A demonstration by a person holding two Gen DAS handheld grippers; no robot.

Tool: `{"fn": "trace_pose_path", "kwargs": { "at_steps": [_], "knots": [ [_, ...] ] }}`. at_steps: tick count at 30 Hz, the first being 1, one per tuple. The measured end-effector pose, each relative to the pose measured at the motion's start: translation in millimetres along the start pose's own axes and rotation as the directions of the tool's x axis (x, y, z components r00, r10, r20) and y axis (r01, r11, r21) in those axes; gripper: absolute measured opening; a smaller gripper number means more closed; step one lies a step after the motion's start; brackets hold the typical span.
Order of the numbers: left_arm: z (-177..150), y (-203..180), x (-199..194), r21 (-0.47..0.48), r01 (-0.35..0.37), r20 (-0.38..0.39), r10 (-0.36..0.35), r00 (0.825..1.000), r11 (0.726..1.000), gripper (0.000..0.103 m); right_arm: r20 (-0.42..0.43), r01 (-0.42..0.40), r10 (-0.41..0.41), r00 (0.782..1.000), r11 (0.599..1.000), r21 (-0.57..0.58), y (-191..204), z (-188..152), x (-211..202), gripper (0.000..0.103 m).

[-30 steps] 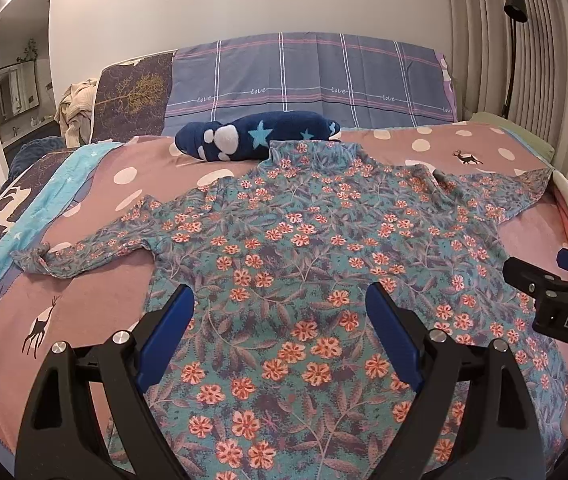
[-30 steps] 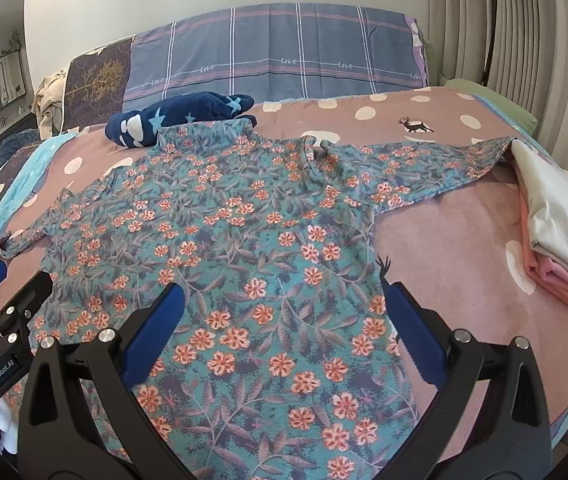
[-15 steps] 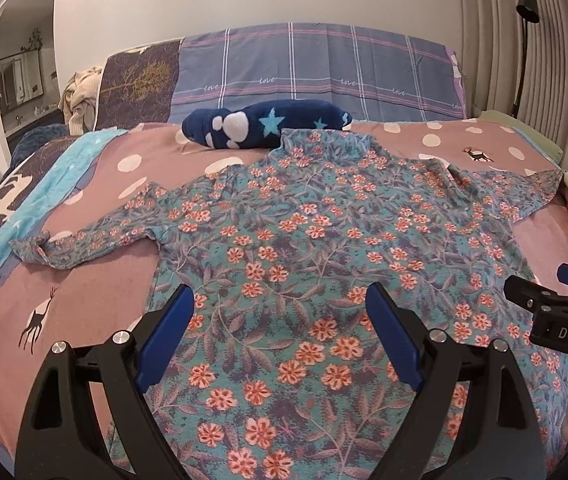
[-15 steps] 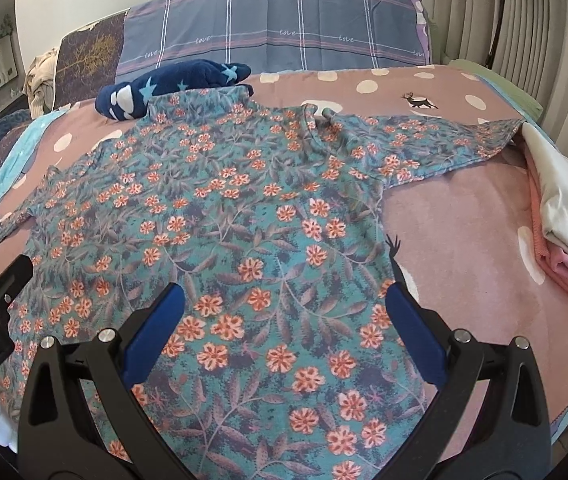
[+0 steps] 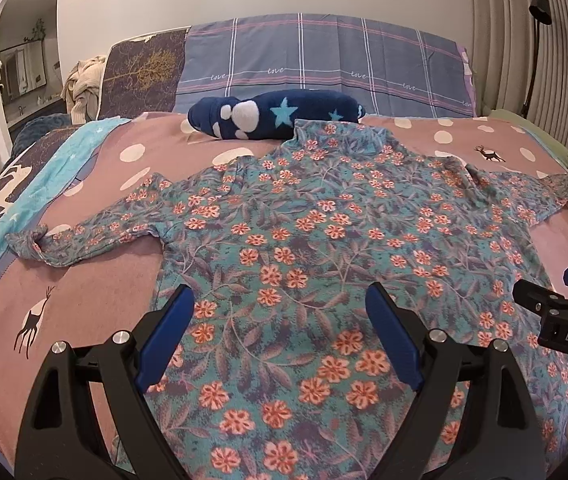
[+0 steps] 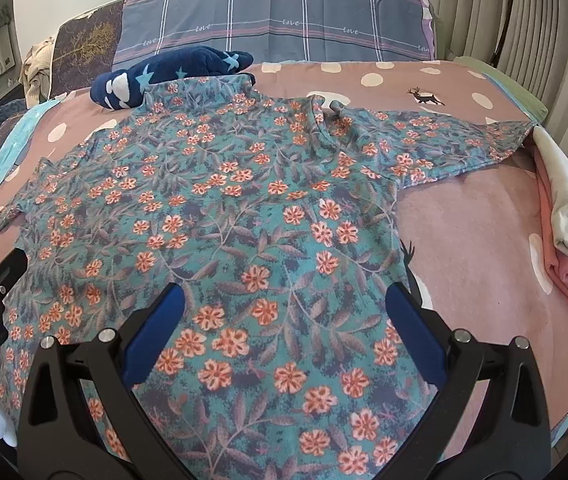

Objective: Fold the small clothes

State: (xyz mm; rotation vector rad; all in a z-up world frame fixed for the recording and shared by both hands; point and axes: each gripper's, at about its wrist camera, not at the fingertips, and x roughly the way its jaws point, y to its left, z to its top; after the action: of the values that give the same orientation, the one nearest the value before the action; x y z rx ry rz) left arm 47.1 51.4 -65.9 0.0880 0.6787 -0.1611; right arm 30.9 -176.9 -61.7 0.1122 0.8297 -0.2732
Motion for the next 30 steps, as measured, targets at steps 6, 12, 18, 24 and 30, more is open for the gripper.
{"fn": "trace_pose_path", "kwargs": {
  "at_steps": [6, 12, 18, 24, 30],
  "knots": [
    [5, 6, 7, -0.013, 0.001, -0.008, -0.002, 1.0, 1.0, 0.089, -0.005, 0.005, -0.005, 1.0, 1.0, -0.012, 5, 8, 5, 0.101],
    [13, 22, 13, -0.049, 0.004, -0.007, -0.004, 1.0, 0.999, 0.089, -0.005, 0.013, -0.013, 1.0, 1.0, -0.013, 8, 17, 9, 0.101],
    [22, 97, 20, -0.208, -0.098, -0.011, 0.097, 0.995, 0.973, 0.088, 0.01, 0.003, -0.003, 1.0, 1.0, -0.007, 1, 22, 11, 0.101],
    [15, 225, 34, -0.416, -0.343, -0.136, 0.315, 0.939, 0.842, 0.075, 0.012, -0.018, 0.018, 1.0, 1.0, 0.02, -12, 25, 16, 0.101],
    [31, 309, 77, -0.45, -0.491, -0.278, 0.405, 0.871, 0.746, 0.075, -0.023, 0.01, -0.009, 1.0, 0.999, 0.038, -16, 26, 29, 0.101]
  ]
}}
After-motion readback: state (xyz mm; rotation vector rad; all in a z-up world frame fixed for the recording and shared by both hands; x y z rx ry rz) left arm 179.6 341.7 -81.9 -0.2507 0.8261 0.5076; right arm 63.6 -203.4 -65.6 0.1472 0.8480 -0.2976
